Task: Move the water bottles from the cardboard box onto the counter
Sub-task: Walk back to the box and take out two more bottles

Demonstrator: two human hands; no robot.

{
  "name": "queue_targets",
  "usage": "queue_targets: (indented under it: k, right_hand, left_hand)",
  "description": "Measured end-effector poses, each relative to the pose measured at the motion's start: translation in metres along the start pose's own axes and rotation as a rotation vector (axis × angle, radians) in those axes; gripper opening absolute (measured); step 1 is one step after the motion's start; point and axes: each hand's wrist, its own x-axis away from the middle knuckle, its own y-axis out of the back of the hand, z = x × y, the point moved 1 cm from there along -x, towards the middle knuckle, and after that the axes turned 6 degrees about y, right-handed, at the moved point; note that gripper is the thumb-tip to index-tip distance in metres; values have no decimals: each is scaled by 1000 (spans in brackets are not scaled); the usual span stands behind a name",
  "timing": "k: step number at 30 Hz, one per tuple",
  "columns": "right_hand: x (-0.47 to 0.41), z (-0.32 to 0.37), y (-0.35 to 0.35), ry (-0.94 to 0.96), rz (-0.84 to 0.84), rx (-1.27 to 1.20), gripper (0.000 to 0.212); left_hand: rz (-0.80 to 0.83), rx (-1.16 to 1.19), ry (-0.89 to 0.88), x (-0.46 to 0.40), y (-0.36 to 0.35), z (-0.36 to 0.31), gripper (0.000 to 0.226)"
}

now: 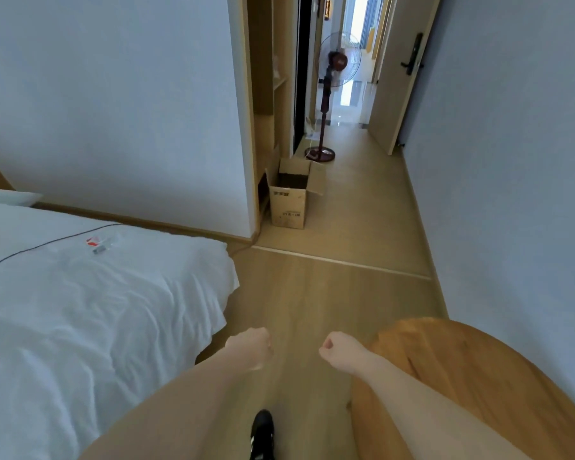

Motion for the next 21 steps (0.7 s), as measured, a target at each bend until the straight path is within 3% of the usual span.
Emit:
queue_targets:
  k: [5,10,15,21]
  right_hand:
    - [-95,16,65,-56,-55,21,32]
    - [-162,29,126,-89,-114,-10,30]
    - [-221,20,171,-128,-119,9,34]
    - [-322,8,235,-108,-125,-48,38]
  left_hand:
    - [28,-2,-26,-103,64,1,27]
    - [26,-46,-58,-194,131,-7,14]
    - [128,7,-108,-267,177,-37,31]
    - [142,19,-69,-368,223,-54,29]
